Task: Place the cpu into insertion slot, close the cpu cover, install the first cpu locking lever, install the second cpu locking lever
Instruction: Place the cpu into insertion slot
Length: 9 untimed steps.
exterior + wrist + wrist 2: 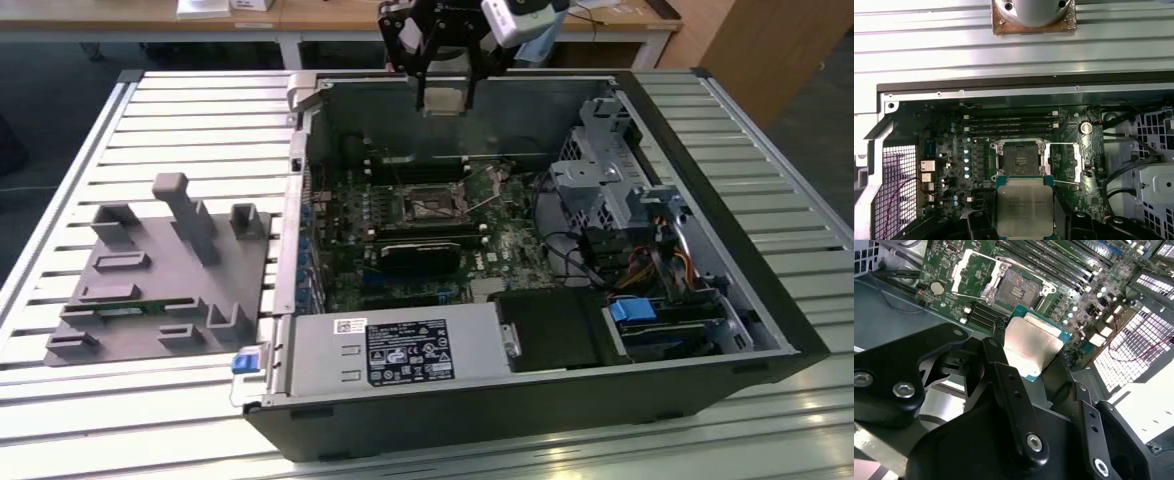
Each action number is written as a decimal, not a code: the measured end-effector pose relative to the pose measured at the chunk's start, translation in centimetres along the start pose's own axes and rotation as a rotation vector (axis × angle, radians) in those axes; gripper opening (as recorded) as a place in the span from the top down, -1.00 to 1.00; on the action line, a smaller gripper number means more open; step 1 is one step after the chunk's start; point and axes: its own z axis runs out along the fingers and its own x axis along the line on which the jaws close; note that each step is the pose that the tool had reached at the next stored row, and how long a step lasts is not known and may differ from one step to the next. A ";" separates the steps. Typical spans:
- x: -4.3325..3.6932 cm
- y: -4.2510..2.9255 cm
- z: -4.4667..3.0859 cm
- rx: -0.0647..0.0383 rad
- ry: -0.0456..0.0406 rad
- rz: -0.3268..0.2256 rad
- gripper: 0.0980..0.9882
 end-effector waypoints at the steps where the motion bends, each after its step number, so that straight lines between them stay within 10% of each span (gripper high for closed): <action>1: 0.00 0.00 0.00 0.000 -0.0005 0.005 0.00; 9: 0.00 0.00 0.00 -0.001 -0.0052 0.058 0.00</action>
